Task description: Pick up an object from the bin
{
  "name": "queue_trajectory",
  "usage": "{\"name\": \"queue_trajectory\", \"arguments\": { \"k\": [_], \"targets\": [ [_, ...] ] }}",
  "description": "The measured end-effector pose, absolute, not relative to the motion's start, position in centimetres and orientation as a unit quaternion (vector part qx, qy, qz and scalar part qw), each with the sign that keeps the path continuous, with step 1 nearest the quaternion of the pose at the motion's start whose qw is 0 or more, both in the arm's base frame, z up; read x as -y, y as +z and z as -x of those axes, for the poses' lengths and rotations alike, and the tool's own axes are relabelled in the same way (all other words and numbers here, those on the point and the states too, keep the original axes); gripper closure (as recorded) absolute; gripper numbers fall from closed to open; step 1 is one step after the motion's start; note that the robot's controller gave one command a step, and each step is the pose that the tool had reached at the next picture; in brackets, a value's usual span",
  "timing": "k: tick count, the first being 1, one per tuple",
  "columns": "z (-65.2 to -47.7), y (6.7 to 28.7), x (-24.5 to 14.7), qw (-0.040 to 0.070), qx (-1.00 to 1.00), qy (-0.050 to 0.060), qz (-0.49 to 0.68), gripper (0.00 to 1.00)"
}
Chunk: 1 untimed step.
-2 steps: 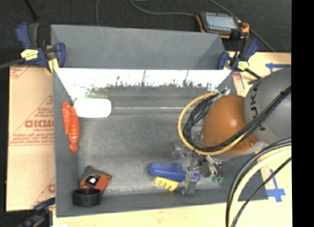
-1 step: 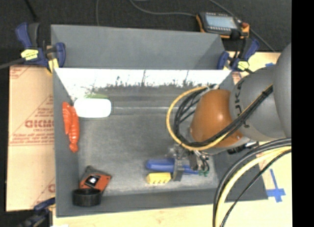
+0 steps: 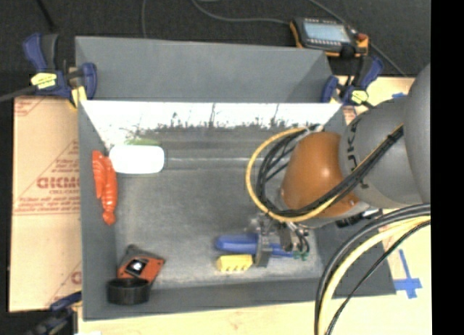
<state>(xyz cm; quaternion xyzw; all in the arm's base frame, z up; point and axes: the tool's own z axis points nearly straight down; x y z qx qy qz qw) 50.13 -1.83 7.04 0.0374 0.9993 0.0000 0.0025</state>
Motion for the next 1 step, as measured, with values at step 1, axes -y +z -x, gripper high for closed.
{"name": "queue_trajectory", "arguments": {
  "k": [1],
  "targets": [
    [-49.76, 22.08, 4.12, 0.002, -0.999, 0.000, -0.050, 1.00]
  ]
}}
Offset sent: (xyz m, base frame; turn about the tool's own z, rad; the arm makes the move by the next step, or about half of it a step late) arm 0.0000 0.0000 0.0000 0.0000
